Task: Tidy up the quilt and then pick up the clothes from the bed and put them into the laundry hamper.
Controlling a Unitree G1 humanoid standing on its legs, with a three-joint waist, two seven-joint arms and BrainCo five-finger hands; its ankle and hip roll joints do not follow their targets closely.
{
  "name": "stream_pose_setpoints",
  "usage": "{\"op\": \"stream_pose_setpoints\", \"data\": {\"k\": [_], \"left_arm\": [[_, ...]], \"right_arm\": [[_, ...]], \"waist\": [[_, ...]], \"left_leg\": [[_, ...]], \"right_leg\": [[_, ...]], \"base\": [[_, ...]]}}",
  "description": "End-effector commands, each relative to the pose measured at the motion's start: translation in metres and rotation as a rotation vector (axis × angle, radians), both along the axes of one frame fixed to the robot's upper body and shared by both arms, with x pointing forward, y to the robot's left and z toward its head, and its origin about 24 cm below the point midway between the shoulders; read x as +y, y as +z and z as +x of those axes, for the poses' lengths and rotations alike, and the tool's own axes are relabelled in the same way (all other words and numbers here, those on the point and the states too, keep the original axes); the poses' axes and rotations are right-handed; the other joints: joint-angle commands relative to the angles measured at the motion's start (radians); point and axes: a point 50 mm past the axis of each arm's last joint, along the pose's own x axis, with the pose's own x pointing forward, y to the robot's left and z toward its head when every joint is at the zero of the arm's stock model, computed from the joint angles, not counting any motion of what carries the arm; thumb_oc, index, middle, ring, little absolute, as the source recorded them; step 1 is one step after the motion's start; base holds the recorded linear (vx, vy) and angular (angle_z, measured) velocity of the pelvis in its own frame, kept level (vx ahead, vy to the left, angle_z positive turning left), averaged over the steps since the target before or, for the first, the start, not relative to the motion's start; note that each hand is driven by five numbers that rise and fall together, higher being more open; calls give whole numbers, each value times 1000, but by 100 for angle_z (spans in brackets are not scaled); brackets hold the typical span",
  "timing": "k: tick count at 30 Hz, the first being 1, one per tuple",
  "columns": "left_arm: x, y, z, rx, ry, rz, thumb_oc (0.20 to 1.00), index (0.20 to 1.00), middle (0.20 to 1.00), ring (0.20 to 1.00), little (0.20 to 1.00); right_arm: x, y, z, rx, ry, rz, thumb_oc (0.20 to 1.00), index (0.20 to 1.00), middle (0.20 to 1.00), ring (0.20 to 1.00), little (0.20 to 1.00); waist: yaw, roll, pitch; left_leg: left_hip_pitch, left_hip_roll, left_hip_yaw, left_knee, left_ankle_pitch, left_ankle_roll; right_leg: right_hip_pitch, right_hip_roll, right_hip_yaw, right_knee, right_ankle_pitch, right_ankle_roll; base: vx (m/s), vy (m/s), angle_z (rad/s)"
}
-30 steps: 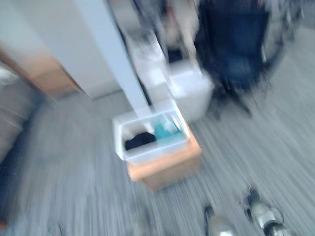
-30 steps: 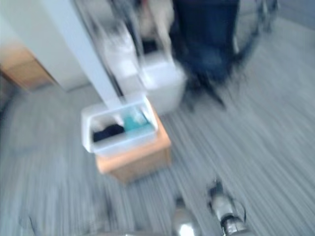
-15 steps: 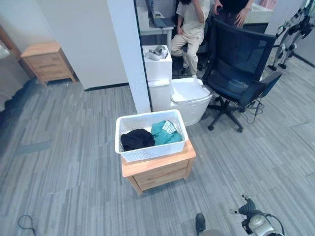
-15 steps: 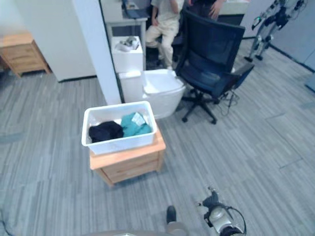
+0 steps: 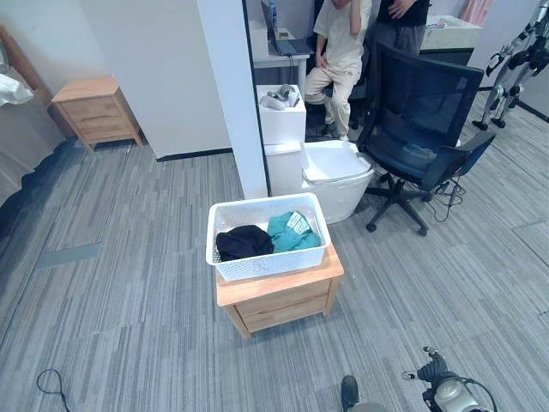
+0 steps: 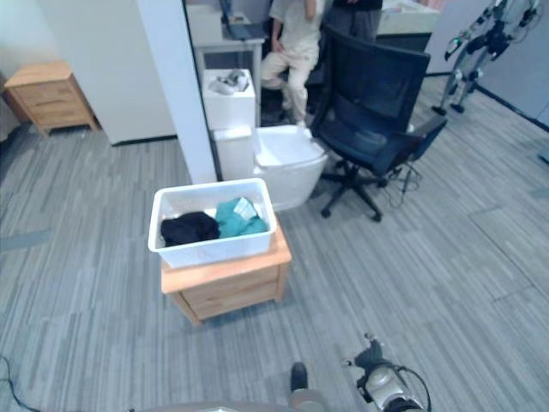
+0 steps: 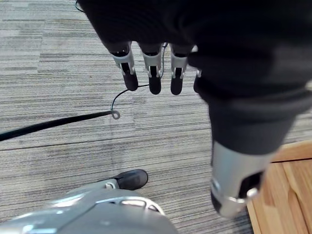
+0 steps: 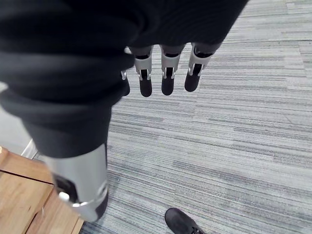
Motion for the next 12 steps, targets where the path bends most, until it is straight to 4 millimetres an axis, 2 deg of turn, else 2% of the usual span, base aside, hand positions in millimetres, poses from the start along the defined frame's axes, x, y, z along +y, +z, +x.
{"op": "stream_pose_setpoints", "data": {"k": [1, 12], "left_arm": [[7, 1, 7, -5, 20, 25, 1000, 1000, 1000, 1000, 1000], [8, 2, 9, -15, 23, 17, 1000, 1000, 1000, 1000, 1000]], "right_arm": [[5, 11, 30, -79, 23, 14, 1000, 1000, 1000, 1000, 1000], [6, 11, 31, -74, 42, 13, 1000, 1000, 1000, 1000, 1000]], "waist": [[3, -5, 24], [5, -5, 28]], "left_leg": [[-79, 25, -75, -8, 23, -38], [-77, 29, -78, -8, 23, -40]], "right_leg": [[17, -33, 14, 6, -99, 71], [21, -31, 13, 4, -99, 70]], "base": [[0, 0, 0], [0, 0, 0]]}}
